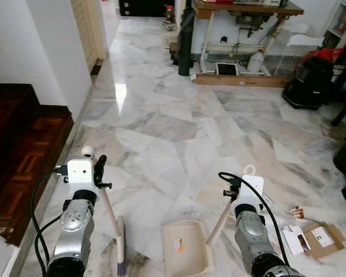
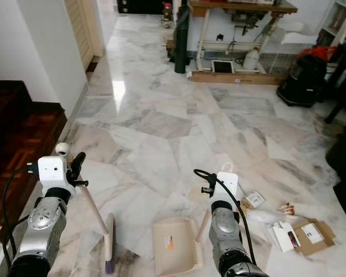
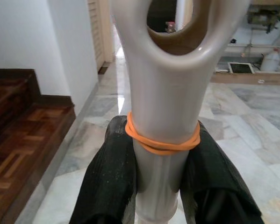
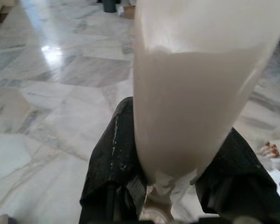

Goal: Sweep floor

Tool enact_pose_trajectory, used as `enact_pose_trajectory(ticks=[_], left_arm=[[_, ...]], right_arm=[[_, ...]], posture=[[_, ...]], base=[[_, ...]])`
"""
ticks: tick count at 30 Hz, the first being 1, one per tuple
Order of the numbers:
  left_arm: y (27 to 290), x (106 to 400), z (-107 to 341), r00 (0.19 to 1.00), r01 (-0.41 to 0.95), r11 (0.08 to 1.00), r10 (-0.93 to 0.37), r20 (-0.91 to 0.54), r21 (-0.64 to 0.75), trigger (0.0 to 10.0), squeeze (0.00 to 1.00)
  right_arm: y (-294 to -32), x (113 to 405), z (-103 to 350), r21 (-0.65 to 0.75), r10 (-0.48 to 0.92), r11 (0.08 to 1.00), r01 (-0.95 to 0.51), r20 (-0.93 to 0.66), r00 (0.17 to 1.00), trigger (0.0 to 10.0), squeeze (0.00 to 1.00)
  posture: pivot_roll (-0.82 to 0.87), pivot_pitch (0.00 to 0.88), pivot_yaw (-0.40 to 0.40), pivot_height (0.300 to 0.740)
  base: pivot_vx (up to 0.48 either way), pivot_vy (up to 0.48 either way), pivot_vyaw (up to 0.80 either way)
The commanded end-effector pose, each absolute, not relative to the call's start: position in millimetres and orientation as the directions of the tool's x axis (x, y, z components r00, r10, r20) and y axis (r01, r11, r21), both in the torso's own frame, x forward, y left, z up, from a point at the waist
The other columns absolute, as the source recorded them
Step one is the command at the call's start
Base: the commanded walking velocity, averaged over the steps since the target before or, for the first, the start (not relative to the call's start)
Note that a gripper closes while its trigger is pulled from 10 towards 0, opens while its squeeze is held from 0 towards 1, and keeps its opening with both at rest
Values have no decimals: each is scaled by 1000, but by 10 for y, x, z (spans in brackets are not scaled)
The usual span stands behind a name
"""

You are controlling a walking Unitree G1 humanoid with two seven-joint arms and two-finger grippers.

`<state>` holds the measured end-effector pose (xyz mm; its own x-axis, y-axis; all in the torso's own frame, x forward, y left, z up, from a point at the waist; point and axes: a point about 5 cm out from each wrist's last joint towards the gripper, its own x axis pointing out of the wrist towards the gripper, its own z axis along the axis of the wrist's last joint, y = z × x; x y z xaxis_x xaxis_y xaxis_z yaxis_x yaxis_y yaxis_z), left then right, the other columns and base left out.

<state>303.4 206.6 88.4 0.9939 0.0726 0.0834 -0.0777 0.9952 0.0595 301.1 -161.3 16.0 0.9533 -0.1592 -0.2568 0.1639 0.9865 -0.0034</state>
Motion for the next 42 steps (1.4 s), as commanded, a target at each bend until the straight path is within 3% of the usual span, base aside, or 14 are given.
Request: enact_pose_trajectory(ticks=[1, 38, 42], left_arm=[[2056, 3068, 956, 991, -71, 993, 60, 122, 92, 10000, 0], [2074, 3104, 973, 990, -75, 994, 65, 122, 82, 10000, 0], [2077, 3106, 977, 990, -78, 994, 67, 124, 81, 10000, 0]], right_arm=[[-1595, 3055, 214, 4, -155, 987, 160, -235, 960, 10000, 0], [-1582, 3042, 178, -1, -145, 989, 150, -263, 954, 10000, 0], [-1577, 3047, 184, 1, -145, 989, 151, -261, 954, 10000, 0]], posture=[[34, 2, -53, 740], [41, 0, -49, 740], [41, 0, -48, 740]], base=[[0, 0, 0], [0, 0, -758], [0, 342, -763]])
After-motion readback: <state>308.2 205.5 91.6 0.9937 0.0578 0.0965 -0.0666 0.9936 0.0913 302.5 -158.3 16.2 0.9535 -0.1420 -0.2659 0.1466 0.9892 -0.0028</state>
